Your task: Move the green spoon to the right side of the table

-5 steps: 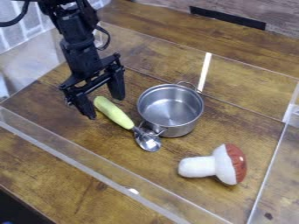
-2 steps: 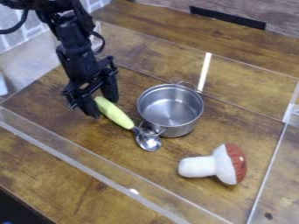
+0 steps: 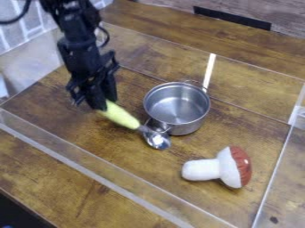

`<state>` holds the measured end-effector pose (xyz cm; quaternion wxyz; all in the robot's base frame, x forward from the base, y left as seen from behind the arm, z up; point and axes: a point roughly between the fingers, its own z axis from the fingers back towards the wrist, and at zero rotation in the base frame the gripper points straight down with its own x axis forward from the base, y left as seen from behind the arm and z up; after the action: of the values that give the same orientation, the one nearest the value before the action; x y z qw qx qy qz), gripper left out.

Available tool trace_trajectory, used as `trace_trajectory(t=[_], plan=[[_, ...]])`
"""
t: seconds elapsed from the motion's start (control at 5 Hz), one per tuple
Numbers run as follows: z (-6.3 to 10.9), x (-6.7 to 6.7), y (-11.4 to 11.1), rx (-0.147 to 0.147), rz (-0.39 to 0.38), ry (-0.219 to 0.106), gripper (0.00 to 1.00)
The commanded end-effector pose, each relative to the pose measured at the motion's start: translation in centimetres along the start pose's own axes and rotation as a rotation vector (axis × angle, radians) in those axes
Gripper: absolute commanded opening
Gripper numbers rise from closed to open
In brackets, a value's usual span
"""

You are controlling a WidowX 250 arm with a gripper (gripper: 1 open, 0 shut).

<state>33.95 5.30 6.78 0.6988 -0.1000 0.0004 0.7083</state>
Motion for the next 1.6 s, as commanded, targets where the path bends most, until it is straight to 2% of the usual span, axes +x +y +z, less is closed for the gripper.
trace_trajectory(t=[0.0, 0.2, 0.4, 0.6, 0.8, 1.0, 1.4], plan=[[4.7, -3.5, -2.2, -0.064, -0.059, -0.008, 0.0], [6.4, -7.6, -4.0, -0.068, -0.162, 0.013, 0.0], [6.4, -11.1, -4.6, -0.059, -0.246, 0.052, 0.0], [6.1, -14.0, -5.1, -0.057, -0.321, 0.074, 0.0], [4.2, -15.6, -6.6, -0.058, -0.385, 0.081, 0.0], [3.2, -16.8, -6.8, -0.061, -0.408, 0.073, 0.0], [0.3, -18.5, -7.5, -0.048, -0.44, 0.086, 0.0]])
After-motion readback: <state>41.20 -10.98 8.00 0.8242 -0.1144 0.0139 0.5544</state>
